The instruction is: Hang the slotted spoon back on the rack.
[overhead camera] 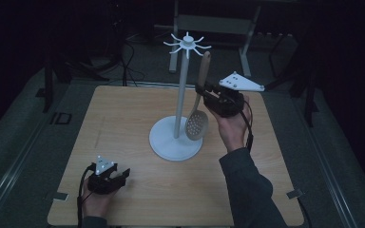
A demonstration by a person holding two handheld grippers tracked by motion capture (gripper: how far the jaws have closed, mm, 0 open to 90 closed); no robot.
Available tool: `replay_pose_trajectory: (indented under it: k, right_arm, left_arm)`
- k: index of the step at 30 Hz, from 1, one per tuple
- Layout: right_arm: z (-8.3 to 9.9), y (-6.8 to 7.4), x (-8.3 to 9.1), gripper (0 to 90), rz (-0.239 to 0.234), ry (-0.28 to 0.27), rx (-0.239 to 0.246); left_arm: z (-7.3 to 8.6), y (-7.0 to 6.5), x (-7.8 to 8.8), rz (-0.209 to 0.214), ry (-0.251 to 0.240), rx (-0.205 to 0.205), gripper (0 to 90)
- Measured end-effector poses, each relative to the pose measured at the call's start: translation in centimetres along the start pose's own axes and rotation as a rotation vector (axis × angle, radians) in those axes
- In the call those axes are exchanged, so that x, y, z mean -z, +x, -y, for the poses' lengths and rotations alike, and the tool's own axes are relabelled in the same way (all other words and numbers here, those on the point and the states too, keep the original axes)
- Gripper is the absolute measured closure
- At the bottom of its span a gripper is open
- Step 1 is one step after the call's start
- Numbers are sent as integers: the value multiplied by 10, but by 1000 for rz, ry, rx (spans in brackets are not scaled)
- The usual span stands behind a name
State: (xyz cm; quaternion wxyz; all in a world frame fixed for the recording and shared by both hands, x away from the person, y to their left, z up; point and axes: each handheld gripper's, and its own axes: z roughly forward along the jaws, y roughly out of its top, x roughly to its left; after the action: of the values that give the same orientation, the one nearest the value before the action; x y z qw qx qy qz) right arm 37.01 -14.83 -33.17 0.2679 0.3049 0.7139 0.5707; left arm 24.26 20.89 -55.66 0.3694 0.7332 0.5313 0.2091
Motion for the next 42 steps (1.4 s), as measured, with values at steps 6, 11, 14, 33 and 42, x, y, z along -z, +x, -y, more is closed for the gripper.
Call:
replay_pose_trajectory:
  k: [6,11,14,33,42]
  right_arm:
    - [-1,0,-2,738,0,7,-1]
    - [-3,0,-5,738,-1,8,-2]
    - [-3,0,-6,738,0,9,-2]
    - [0,3,-15,738,-11,20,-14]
    - [2,3,-19,738,-6,28,-21]
  left_arm:
    - [0,0,0,0,0,0,438]
    - [0,0,0,-1,-1,1,438]
    - [0,0,0,-1,-2,2,438]
    - [0,1,0,-2,-7,5,438]
    - [0,1,1,-3,-7,5,438]
